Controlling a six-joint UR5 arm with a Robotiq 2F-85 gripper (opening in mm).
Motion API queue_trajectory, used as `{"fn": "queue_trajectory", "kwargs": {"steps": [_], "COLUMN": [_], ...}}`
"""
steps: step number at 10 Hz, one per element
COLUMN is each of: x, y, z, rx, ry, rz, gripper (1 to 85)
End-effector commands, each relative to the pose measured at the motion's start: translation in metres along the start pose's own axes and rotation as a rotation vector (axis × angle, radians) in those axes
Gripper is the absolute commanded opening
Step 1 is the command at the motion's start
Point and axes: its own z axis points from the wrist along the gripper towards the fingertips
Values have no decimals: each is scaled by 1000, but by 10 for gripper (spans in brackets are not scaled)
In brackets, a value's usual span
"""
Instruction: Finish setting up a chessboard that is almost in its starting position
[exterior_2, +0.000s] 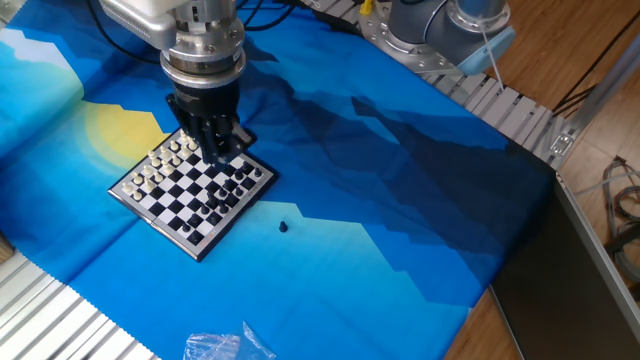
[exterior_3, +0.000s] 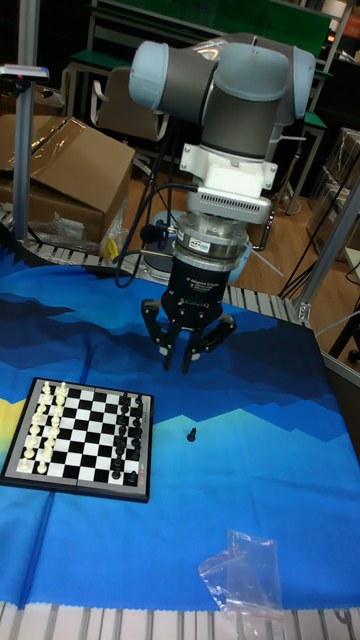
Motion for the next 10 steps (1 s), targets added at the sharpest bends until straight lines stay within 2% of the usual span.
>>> {"fn": "queue_trajectory", "kwargs": {"steps": [1, 2, 4, 5, 6, 8, 10], "x": [-1, 3, 4, 7, 11, 17, 36], "y": [7, 13, 34, 46, 61, 86, 98], "z": [-1, 1, 10, 16, 22, 35, 41], "rx": [-25, -39, -43, -17, -17, -40, -68], "ry": [-3, 12, 18, 15, 7, -32, -10], "rz": [22, 44, 94, 121, 155, 197, 175], "gripper": [10, 10, 10, 10, 10, 10, 10]}}
